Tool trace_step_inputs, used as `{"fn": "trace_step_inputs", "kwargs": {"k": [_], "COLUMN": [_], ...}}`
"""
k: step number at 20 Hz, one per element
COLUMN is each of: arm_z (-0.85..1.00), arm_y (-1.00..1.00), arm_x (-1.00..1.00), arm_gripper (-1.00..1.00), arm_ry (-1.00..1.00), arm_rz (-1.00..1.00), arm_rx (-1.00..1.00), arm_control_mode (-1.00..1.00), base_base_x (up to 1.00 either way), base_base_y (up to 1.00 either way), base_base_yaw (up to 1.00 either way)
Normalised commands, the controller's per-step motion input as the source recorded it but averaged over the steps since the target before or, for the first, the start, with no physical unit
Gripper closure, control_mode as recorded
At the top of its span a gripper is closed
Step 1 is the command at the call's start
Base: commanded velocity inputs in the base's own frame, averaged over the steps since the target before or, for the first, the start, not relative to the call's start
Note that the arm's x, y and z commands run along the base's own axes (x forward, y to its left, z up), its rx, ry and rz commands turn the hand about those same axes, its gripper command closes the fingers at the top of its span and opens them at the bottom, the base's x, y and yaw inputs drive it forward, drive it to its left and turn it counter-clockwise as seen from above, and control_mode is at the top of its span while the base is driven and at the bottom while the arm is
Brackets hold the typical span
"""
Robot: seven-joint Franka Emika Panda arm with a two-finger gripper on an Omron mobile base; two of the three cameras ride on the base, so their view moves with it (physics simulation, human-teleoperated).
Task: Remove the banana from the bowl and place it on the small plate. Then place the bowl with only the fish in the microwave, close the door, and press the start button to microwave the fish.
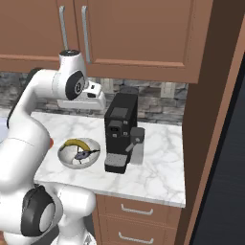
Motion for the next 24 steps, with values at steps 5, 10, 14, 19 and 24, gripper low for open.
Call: {"fn": "trace_step_inputs", "kwargs": {"k": [5,10,14,19,24], "arm_z": [-0.16,-0.54,-0.52,-0.25,-0.33], "arm_y": [0.4,0.99,0.9,0.25,0.0], "arm_x": [-0.4,-0.04,0.05,0.23,0.32], "arm_gripper": [-1.0,-1.0,-1.0,-1.0,-1.0], "arm_ry": [-0.02,0.0,0.0,0.01,0.06], "arm_rz": [-0.02,-0.25,-0.38,-0.3,-0.12], "arm_rx": [-0.02,-0.01,0.02,0.07,0.11], "arm_control_mode": [-1.0,-1.0,-1.0,-1.0,-1.0], "base_base_x": [0.0,0.0,0.0,0.0,0.0], "base_base_y": [0.0,0.0,0.0,0.0,0.0], "base_base_yaw": [0.0,0.0,0.0,0.0,0.0]}}
